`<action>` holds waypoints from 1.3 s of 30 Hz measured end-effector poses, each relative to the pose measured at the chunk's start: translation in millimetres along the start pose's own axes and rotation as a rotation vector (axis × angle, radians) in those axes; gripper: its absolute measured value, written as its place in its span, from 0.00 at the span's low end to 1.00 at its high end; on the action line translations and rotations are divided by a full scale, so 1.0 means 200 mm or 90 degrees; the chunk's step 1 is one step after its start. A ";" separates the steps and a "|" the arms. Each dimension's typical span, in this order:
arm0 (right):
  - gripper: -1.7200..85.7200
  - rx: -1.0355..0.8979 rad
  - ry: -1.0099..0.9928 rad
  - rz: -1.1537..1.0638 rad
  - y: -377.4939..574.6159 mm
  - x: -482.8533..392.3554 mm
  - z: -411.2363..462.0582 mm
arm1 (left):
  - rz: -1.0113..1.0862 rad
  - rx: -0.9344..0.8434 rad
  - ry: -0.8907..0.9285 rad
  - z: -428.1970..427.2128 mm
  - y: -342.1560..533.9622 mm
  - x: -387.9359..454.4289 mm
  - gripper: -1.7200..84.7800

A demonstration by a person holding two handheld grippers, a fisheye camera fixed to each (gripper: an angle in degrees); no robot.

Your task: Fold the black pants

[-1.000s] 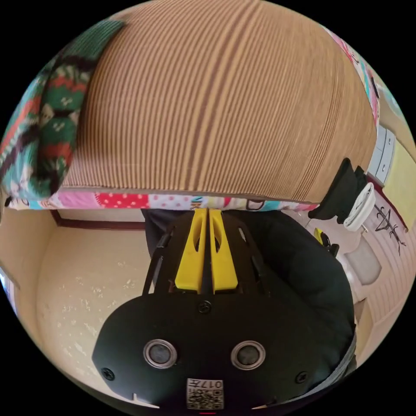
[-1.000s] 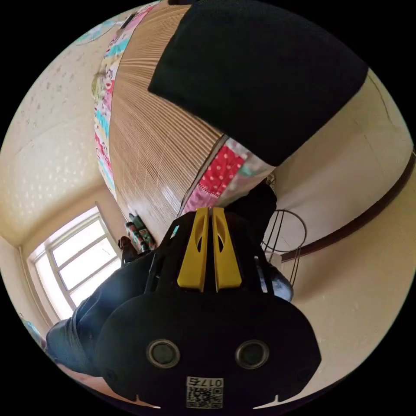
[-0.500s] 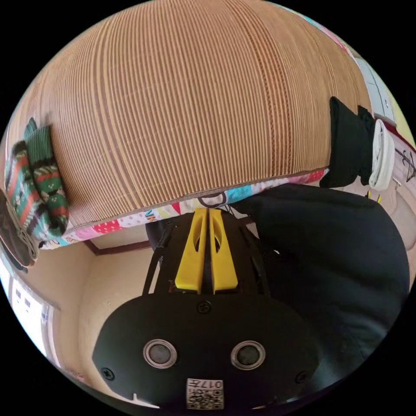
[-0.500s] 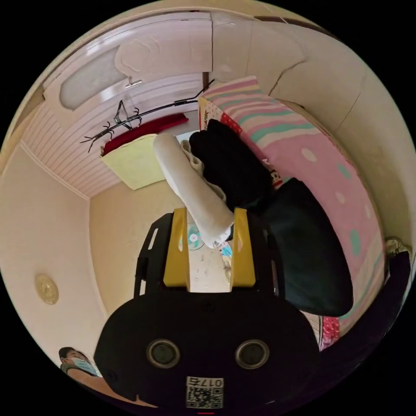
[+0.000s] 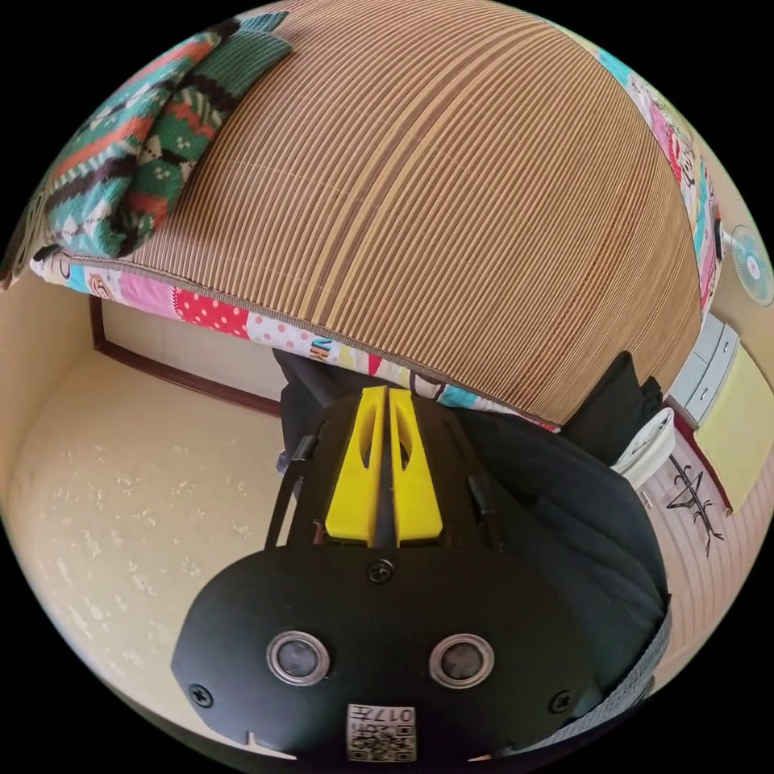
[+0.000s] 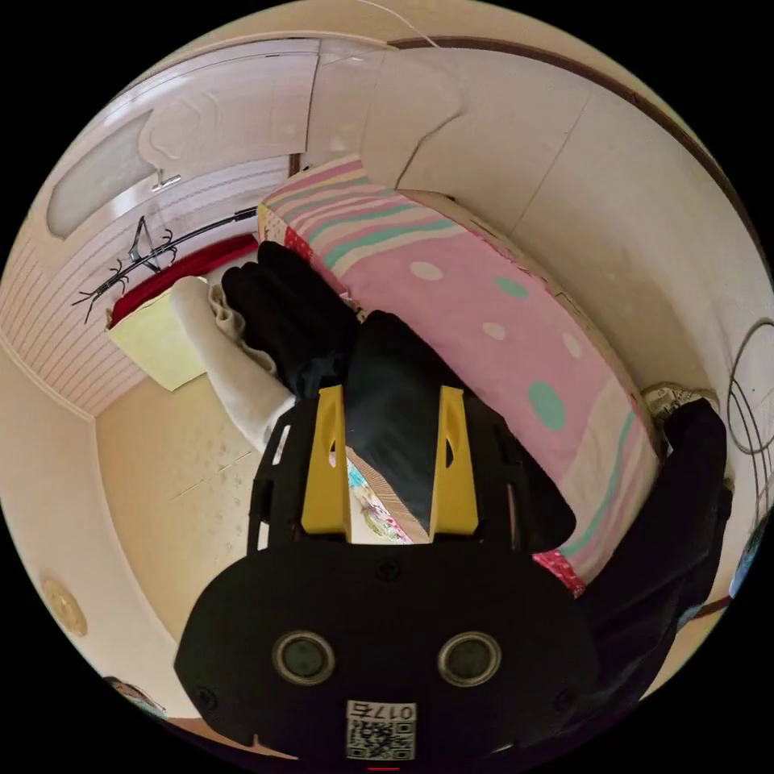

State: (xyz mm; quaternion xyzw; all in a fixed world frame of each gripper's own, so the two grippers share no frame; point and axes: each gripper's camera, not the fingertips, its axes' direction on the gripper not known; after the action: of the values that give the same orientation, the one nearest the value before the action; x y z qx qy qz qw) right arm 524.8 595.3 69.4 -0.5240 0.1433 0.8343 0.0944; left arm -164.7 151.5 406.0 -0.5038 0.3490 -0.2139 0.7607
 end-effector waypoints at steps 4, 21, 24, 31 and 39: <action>0.22 -0.088 0.000 -0.028 0.09 0.10 0.02 | 0.052 -0.010 -0.051 0.05 -0.09 0.12 0.01; 0.07 -0.878 -0.041 -0.470 1.66 -0.63 0.97 | 0.257 -0.037 -0.201 0.55 -0.44 0.57 0.01; 0.07 -1.105 0.194 -0.581 2.06 -0.47 1.11 | 0.241 -0.033 -0.183 0.62 -0.48 0.51 0.01; 0.05 -1.132 0.396 -0.317 1.84 0.20 1.02 | 0.184 -0.010 -0.140 0.77 -0.57 0.30 0.01; 0.11 -0.334 -0.060 0.055 0.98 0.51 0.20 | 0.059 -0.027 -0.069 1.06 -0.73 -0.03 0.01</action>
State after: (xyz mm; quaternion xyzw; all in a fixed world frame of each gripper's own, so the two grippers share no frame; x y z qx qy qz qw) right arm 385.9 425.4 20.5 -0.4846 -0.0600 0.8696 -0.0734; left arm -6.6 228.4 593.5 -0.5139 0.3348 -0.1435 0.7767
